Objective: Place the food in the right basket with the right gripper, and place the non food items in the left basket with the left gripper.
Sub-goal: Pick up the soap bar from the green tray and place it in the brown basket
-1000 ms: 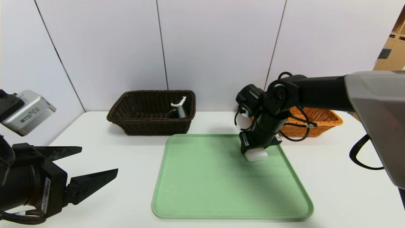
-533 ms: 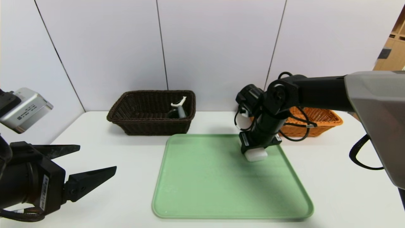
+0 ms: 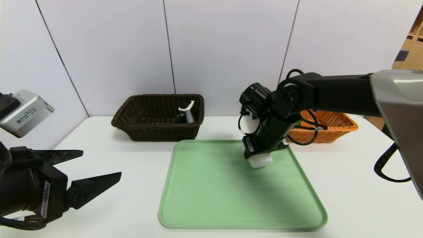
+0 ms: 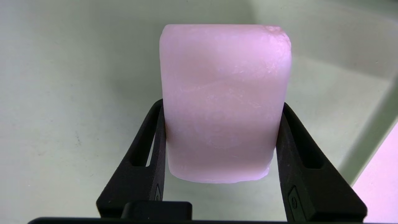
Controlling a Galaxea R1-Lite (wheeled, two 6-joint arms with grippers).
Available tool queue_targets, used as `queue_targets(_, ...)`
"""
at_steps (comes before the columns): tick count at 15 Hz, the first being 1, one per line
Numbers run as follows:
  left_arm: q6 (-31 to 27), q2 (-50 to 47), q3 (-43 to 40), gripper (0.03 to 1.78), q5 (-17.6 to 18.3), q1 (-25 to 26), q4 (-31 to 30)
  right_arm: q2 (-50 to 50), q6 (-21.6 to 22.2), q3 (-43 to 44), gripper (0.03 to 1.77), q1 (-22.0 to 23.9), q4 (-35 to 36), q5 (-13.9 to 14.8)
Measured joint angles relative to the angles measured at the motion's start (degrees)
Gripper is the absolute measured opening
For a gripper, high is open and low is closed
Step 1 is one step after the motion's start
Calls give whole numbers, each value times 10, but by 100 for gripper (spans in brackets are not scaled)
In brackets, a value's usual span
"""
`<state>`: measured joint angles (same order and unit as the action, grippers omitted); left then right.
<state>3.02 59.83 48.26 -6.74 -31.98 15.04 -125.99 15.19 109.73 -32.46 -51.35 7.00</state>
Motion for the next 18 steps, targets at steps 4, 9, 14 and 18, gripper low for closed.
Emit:
queue_targets(4, 0, 0, -2, 169, -1, 0, 0, 31, -5, 14, 97, -40, 4, 4)
queue_targets(9, 0, 2, -6, 169, -1, 0, 3, 73, -50, 20, 97, -92, 118, 31)
queue_targets(14, -1, 3, -10, 169, -3, 0, 6, 54, -94, 19, 97, -107, 355, 46)
queue_targets(18, -1, 6, -11, 169, -13, 0, 7, 12, -107, 20, 97, -109, 505, 46)
